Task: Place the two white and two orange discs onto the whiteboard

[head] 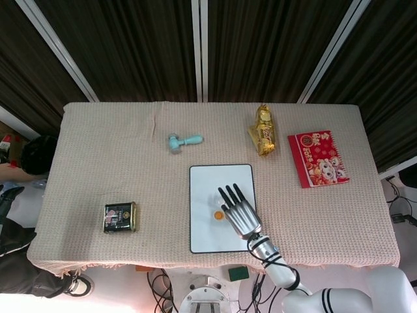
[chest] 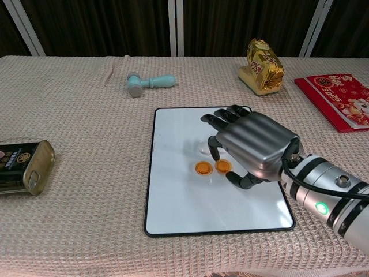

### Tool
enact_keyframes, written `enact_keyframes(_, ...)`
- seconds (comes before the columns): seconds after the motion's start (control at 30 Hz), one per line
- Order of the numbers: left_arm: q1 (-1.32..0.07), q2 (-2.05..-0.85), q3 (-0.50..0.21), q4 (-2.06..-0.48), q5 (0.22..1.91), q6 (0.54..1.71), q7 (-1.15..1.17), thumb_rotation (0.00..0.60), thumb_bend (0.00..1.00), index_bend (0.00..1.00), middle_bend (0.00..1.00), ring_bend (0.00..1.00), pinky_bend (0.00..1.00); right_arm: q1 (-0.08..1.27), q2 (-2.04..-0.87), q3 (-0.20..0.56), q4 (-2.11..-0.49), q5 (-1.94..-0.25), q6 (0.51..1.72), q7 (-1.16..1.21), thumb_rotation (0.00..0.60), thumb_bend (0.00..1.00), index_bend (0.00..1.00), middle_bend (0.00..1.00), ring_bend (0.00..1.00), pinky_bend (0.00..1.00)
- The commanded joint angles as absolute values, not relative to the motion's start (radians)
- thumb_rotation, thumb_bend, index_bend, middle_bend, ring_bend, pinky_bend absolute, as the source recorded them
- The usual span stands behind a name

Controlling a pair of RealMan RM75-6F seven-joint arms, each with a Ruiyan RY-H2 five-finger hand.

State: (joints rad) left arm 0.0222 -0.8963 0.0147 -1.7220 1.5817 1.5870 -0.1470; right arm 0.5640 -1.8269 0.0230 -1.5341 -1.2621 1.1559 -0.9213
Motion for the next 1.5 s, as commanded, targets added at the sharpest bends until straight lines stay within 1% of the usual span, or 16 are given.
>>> enact_keyframes(0.03, 0.022, -0.896, 0.015, -1.722, 1.582, 1.587, -0.147, 0.6, 0.1, 0.12, 0.14, 0.0, 0.12, 0.564, -1.834, 0.023, -1.526, -1.262, 1.155, -0.924, 0.6, 0.39, 0.52, 0.0, 0.0, 0.0)
enact_keyframes(0.67, 0.026, -0.894, 0.014, -1.718, 1.582, 1.592, -0.16, 0.6, 0.1, 0.12, 0.14, 0.0, 0.12, 0.573, -1.863, 0.034, -1.494, -1.26, 1.139, -0.936, 0.6, 0.39, 0.53, 0.0, 0.0, 0.0)
enact_keyframes(1.07, 0.026, -0.893, 0.014, -1.719, 1.583, 1.593, -0.162, 0.6, 0.1, 0.12, 0.14, 0.0, 0.12, 0.563, -1.838, 0.027, -1.524, -1.272, 1.16, -0.956, 0.6, 0.39, 0.53, 0.0, 0.0, 0.0)
enact_keyframes(1.5, 0.025, -0.892, 0.013, -1.719, 1.578, 1.589, -0.161, 0.6, 0.1, 0.12, 0.14, 0.0, 0.12, 0.567, -1.842, 0.029, -1.514, -1.263, 1.143, -0.951, 0.6, 0.39, 0.51, 0.0, 0.0, 0.0)
